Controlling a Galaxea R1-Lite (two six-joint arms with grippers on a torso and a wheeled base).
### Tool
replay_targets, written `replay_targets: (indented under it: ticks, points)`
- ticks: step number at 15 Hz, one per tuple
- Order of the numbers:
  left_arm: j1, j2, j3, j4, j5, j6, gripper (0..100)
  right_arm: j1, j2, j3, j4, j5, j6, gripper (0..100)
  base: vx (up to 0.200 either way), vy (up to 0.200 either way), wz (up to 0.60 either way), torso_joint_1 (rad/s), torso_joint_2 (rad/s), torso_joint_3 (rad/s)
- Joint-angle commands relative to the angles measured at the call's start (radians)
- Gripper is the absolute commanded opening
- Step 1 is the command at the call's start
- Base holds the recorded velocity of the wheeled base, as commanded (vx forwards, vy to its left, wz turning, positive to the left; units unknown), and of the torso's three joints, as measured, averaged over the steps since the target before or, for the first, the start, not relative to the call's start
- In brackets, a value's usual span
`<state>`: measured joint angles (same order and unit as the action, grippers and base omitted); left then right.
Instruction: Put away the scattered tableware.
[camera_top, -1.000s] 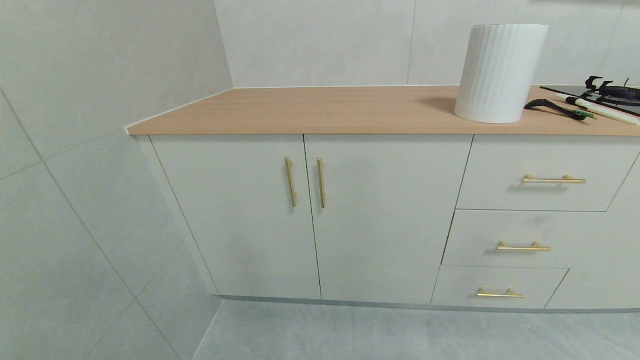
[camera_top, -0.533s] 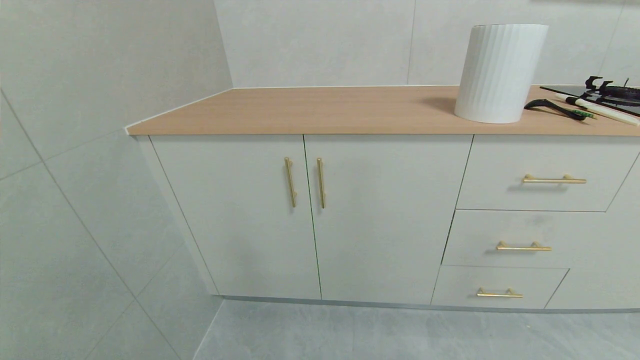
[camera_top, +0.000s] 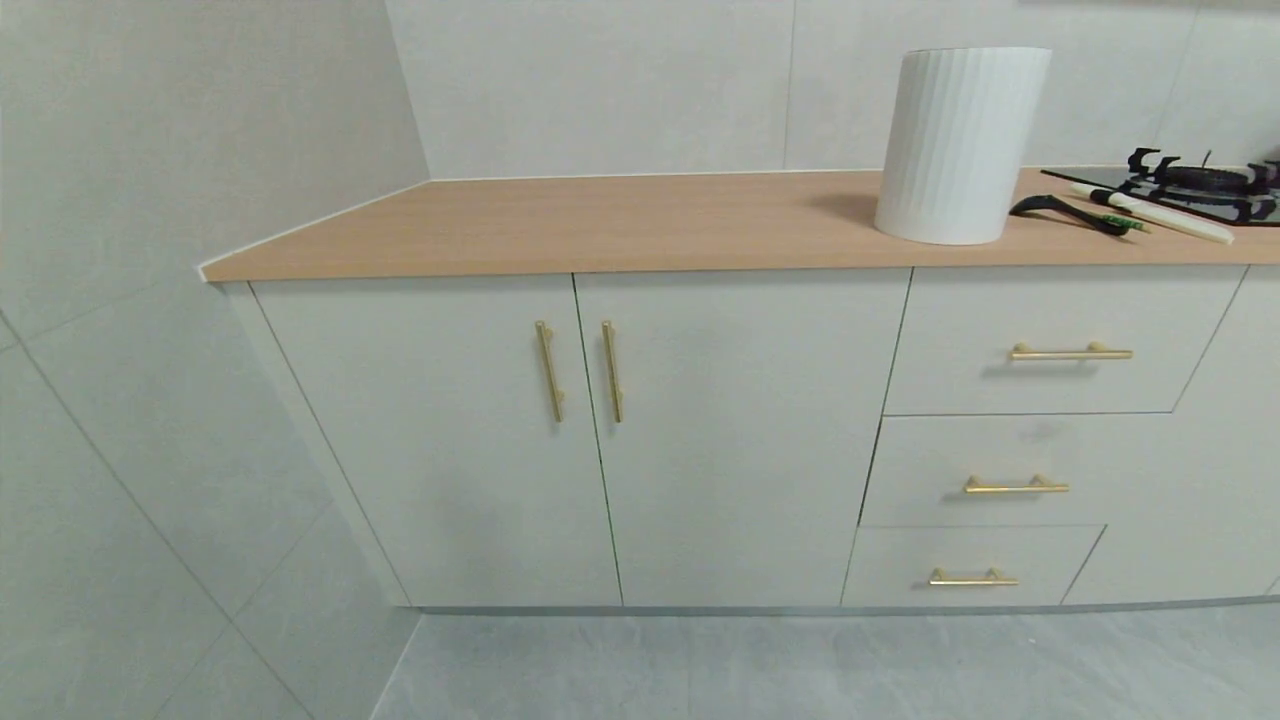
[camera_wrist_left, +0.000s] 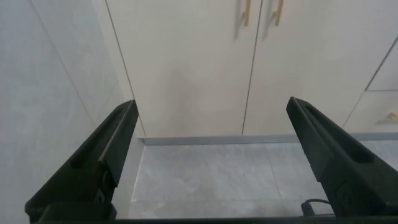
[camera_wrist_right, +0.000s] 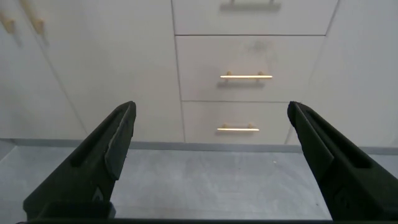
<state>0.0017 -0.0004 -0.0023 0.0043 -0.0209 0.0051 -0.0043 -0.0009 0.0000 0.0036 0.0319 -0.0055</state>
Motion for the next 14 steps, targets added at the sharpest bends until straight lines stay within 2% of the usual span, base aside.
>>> replay_targets:
  ticks: [1,7,14]
  points:
    - [0.000,0.000,-0.001,0.000,0.001,-0.001,100,-0.002,0.002,0.000,0.001,0.000,-0.001,100,0.000,0.000,0.00,0.000,0.00,0.000]
    - [0.000,0.000,-0.001,0.000,0.001,0.001,100,-0.002,0.002,0.000,0.001,0.000,-0.001,100,0.000,0.000,0.00,0.000,0.00,0.000]
    - [0.000,0.000,-0.001,0.000,0.001,0.001,100,-0.002,0.002,0.000,0.001,0.000,-0.001,100,0.000,-0.200,0.00,0.004,0.00,0.003]
